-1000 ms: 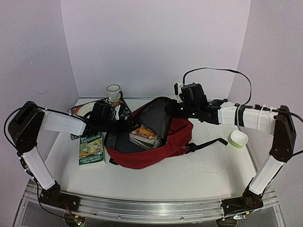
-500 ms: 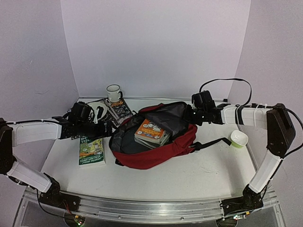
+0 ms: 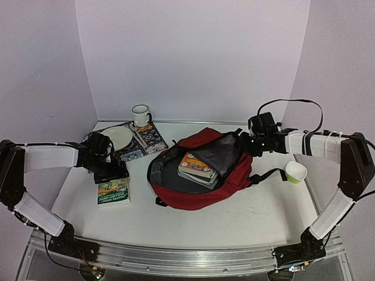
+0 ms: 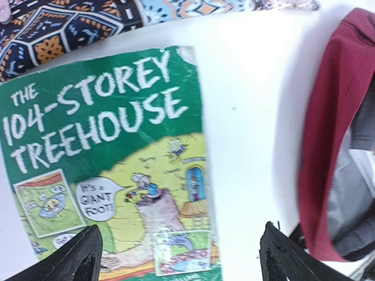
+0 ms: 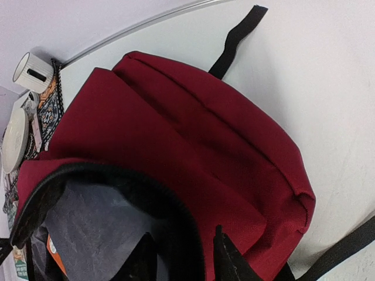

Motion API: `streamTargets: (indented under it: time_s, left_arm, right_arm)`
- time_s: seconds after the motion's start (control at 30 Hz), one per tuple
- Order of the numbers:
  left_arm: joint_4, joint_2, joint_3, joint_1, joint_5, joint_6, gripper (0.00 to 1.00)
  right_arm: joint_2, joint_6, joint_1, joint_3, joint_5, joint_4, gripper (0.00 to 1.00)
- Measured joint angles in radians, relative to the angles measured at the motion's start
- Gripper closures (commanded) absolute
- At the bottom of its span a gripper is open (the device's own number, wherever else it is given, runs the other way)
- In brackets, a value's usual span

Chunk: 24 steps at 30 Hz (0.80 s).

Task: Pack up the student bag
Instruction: Place the largest pocket of the student bag.

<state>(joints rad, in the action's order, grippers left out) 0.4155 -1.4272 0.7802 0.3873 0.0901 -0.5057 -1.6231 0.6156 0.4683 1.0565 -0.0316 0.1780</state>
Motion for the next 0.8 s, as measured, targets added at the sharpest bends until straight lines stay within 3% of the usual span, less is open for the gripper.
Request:
streamTargets:
  time_s: [0.1, 0.23, 0.53, 0.8]
  left_arm:
    - [0.049, -0.045, 0.047, 0.036, -0.07, 0.012, 0.07]
    - [0.114, -0.129, 0.132, 0.122, -0.186, 0.014, 0.07]
    - [0.225, -0.267, 0.237, 0.181, -0.363, 0.02, 0.13]
    - [0.302, -0.409, 0.331, 0.223, -0.471, 0.028, 0.24]
  right_arm:
    - [0.023, -0.02, -0.002, -0.007, 0.039, -0.007, 0.3]
    - [0.069, -0.03, -0.002, -0.027, 0.079, -0.007, 0.18]
    - [0.212, -0.035, 0.008, -0.133, 0.13, -0.005, 0.04]
    - [0.268, -0.028, 0.049, -0.197, 0.134, 0.001, 0.02]
